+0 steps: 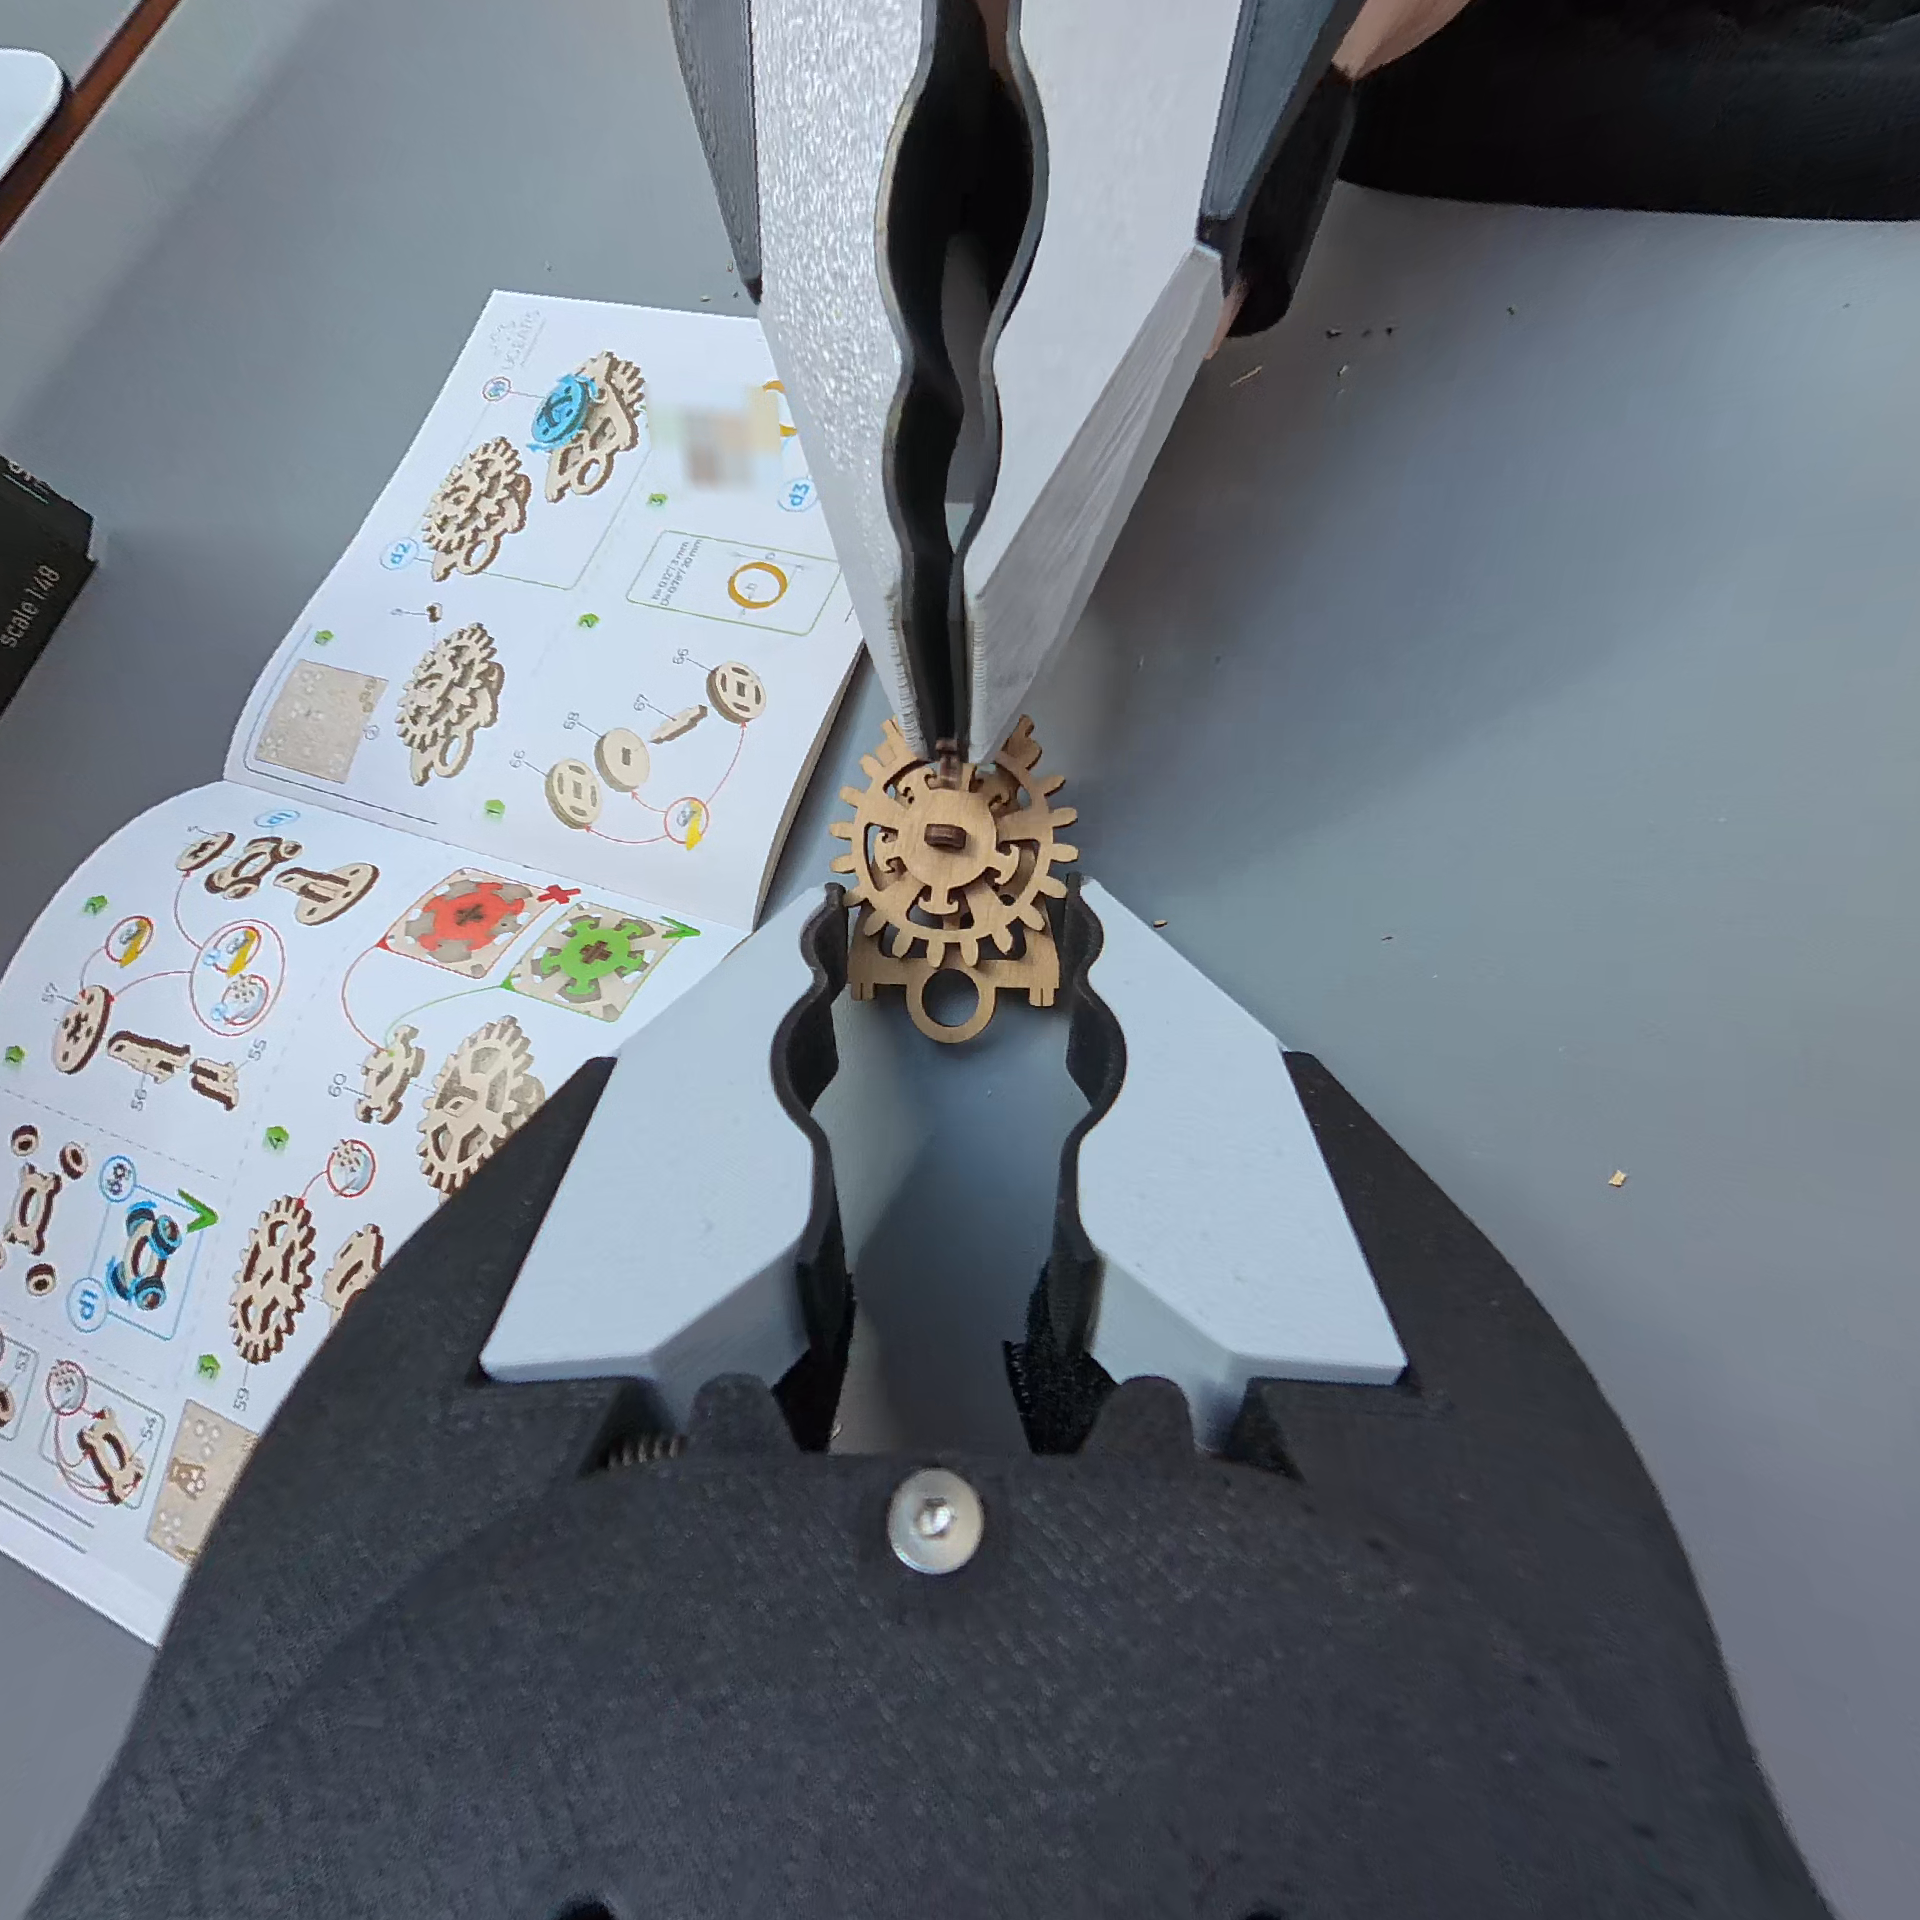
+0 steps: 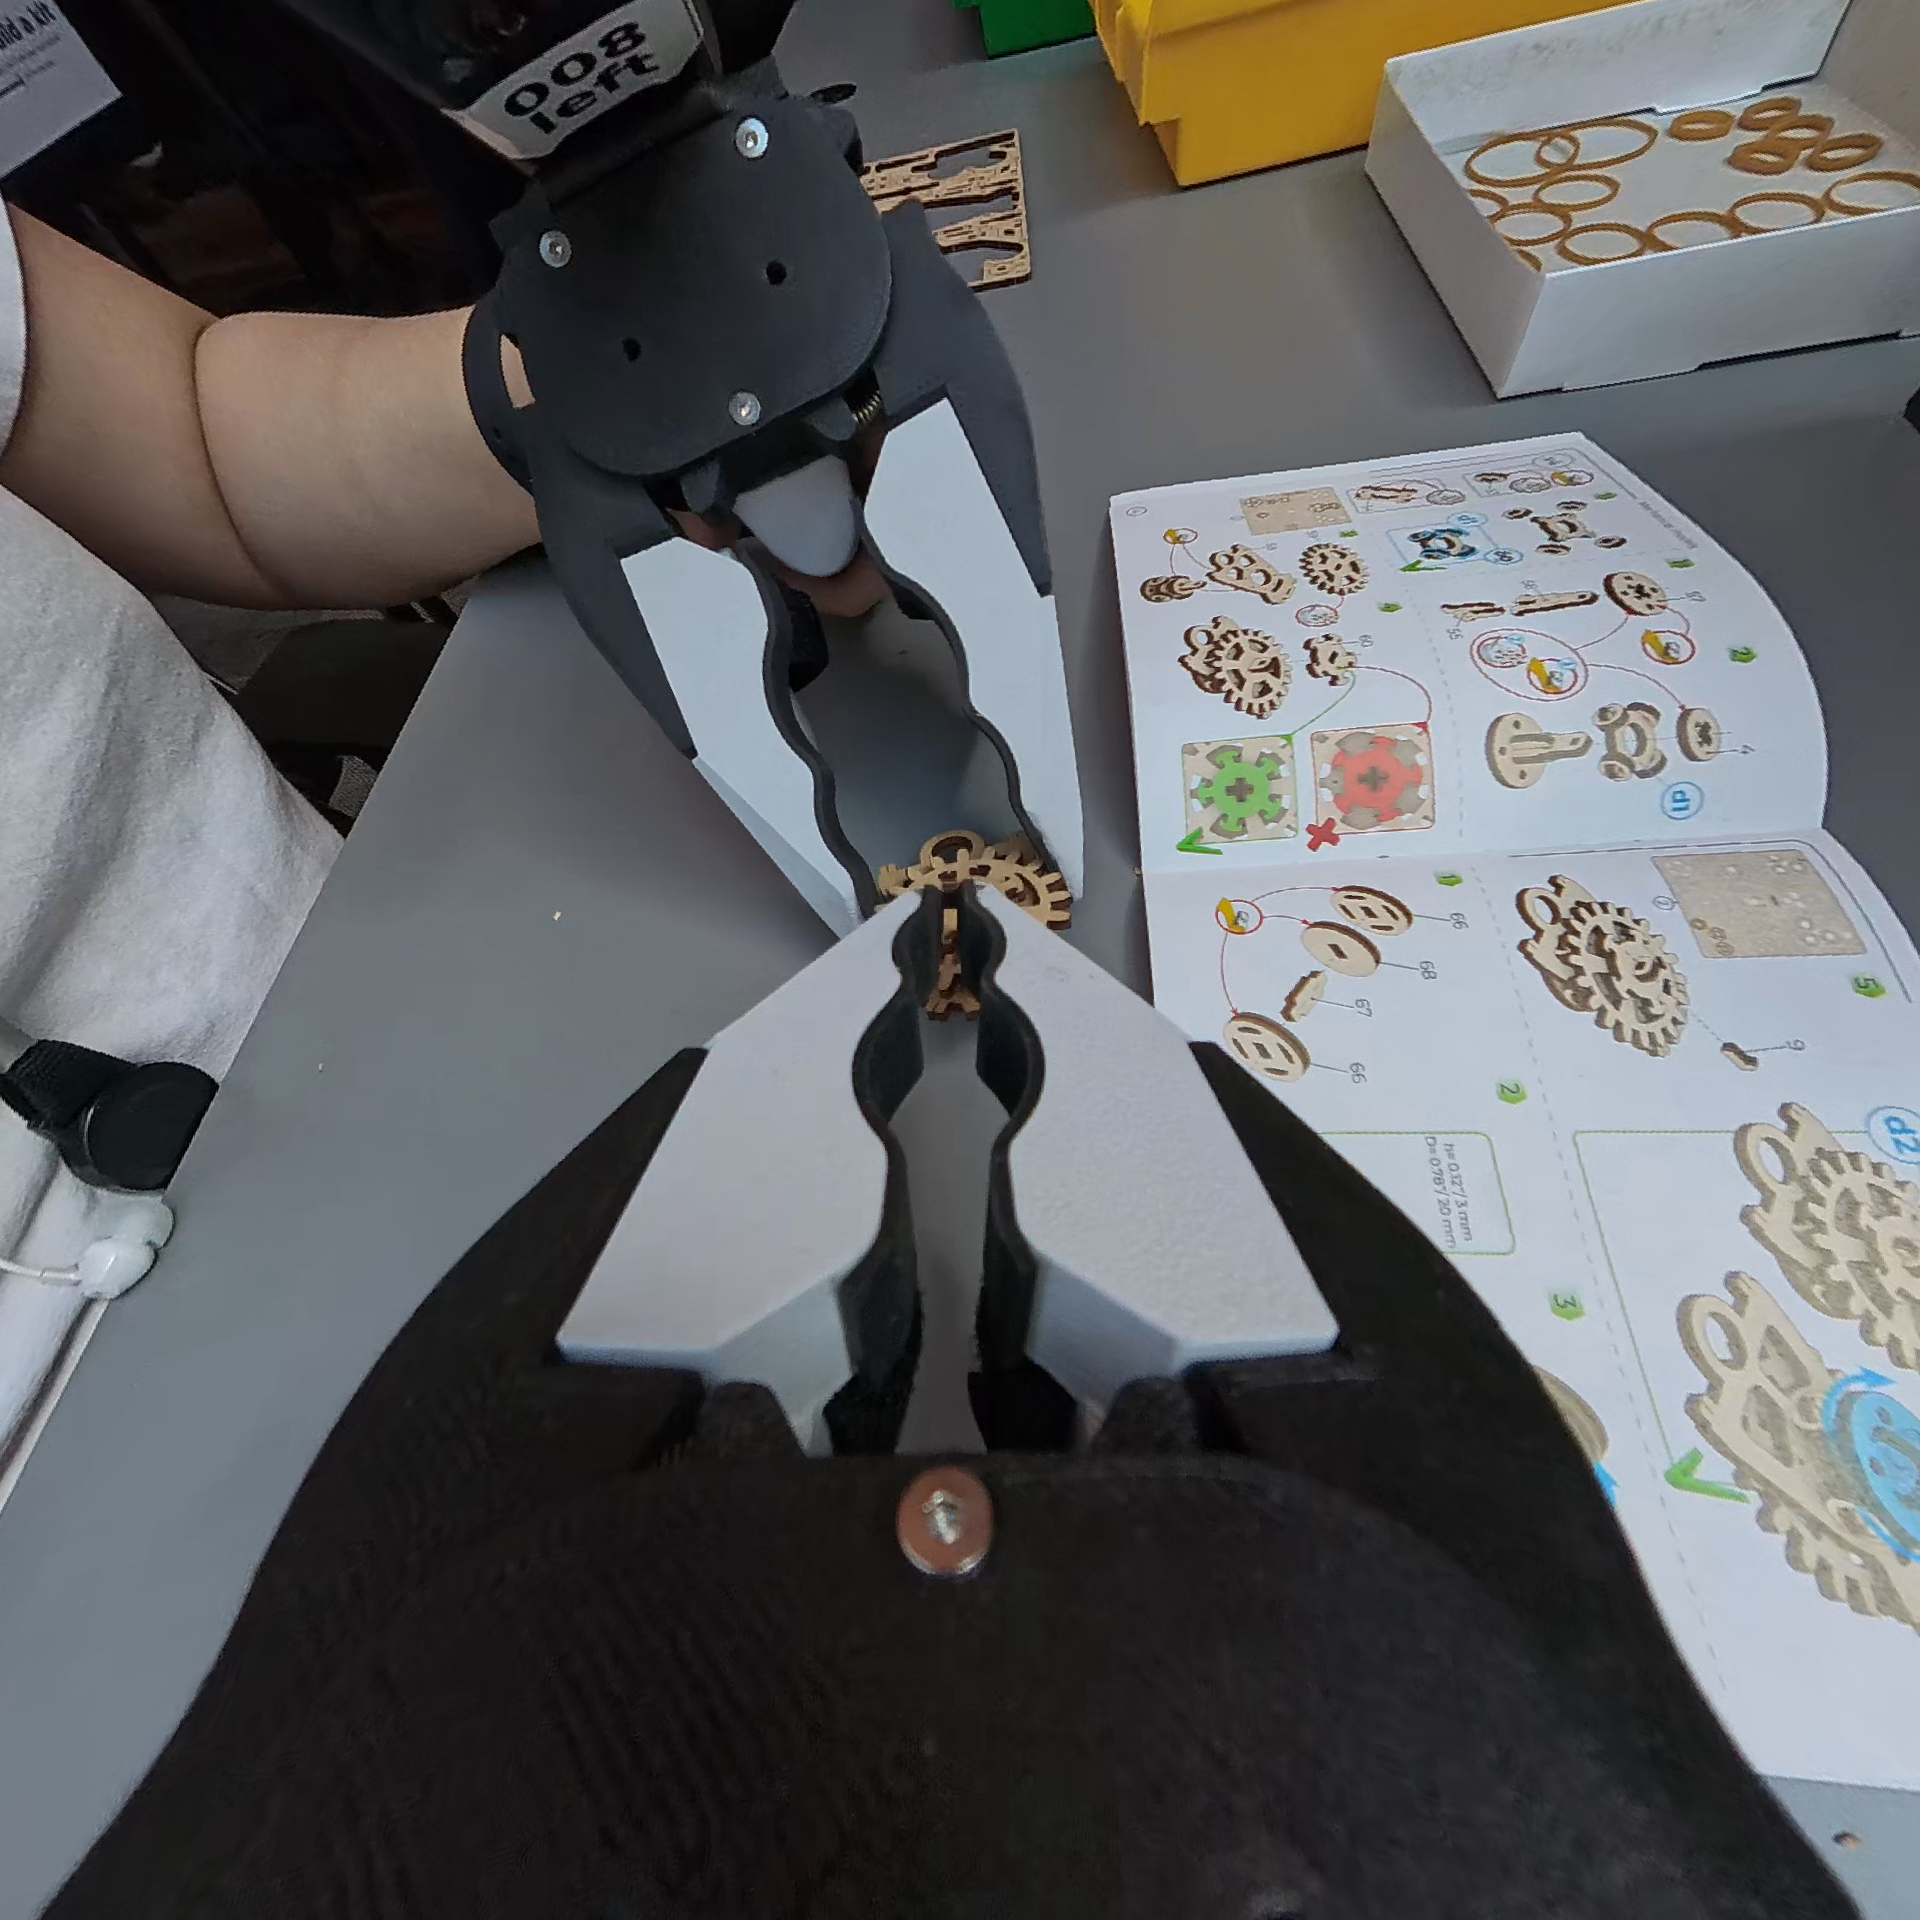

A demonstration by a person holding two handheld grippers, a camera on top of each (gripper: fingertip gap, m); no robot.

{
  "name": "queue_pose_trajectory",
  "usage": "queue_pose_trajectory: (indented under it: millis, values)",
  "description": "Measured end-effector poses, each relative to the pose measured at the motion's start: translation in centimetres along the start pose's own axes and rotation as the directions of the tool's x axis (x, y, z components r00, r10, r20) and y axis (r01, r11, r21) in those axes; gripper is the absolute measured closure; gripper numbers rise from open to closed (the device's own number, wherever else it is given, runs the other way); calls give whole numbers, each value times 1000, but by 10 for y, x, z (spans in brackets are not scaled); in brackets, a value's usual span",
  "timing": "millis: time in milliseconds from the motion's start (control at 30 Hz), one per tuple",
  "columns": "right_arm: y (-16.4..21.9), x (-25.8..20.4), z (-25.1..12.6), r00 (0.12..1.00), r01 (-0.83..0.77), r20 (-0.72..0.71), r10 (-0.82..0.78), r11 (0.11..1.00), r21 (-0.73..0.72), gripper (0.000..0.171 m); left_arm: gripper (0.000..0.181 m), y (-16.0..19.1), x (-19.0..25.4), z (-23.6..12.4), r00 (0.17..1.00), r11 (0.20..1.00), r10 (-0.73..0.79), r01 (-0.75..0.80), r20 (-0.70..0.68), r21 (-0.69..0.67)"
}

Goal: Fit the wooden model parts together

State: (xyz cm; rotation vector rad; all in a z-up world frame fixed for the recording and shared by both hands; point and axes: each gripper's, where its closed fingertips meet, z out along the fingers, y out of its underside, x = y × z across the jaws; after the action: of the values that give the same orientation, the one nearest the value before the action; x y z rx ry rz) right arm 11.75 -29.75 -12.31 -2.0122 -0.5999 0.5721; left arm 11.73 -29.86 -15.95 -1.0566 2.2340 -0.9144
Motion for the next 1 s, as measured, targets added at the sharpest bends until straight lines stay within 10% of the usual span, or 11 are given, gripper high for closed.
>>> queue_pose_trajectory:
  millis: [1000]
  values:
    - [10,2,7,995,57,-72,-68,986,-154,170,141,-2,0,1,1000,1000,21,-21,8,4]
